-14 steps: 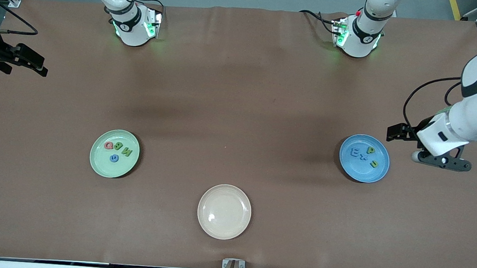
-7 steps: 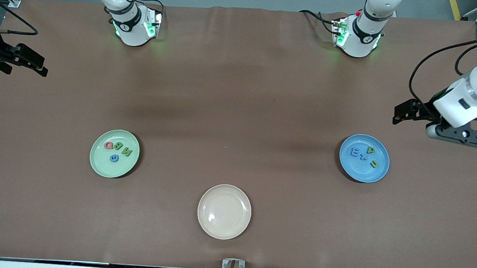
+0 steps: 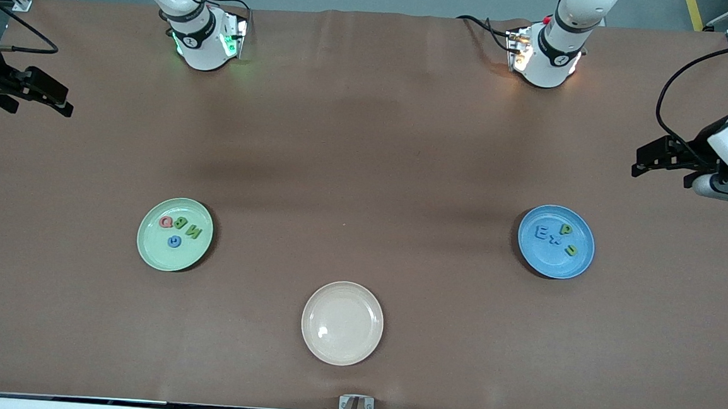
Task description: Sort upper and lower case letters into plates
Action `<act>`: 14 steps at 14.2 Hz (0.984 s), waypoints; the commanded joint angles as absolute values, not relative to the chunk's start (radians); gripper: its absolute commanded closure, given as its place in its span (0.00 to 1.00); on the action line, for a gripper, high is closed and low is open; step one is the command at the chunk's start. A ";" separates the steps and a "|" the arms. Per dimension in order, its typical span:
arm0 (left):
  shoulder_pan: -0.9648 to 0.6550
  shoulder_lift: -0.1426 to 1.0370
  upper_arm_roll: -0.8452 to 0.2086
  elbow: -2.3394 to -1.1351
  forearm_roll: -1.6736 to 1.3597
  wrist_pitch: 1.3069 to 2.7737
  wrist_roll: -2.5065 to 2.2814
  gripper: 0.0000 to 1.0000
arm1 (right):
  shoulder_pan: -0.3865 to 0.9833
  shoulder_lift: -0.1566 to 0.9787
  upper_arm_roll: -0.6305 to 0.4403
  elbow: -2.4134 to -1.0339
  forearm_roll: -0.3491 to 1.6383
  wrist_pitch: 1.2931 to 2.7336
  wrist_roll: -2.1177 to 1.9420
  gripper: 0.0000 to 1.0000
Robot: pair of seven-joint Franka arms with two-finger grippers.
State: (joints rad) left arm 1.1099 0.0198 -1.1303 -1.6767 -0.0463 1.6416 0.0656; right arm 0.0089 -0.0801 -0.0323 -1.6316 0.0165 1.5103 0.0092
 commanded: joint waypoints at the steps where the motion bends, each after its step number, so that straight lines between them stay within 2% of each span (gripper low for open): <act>1: 1.127 -0.014 -1.129 -1.690 -0.039 1.638 -0.116 0.00 | 0.014 -0.106 -0.035 -1.657 0.005 1.511 0.002 0.00; 4: 1.124 -0.009 -1.137 -1.683 -0.032 1.640 -0.282 0.00 | 0.015 -0.106 -0.034 -1.657 0.005 1.511 0.002 0.00; 13: 1.120 -0.014 -1.140 -1.660 -0.031 1.652 -0.138 0.00 | 0.015 -0.106 -0.034 -1.657 0.005 1.513 0.002 0.00; 14: 1.121 -0.009 -1.140 -1.620 -0.031 1.625 -0.140 0.00 | 0.015 -0.106 -0.034 -1.657 0.005 1.513 0.002 0.00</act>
State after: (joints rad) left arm 1.1130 0.0140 -1.1388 -1.6615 -0.0430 1.6599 -0.1535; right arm 0.0090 -0.0801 -0.0316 -1.6317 0.0165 1.5095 0.0087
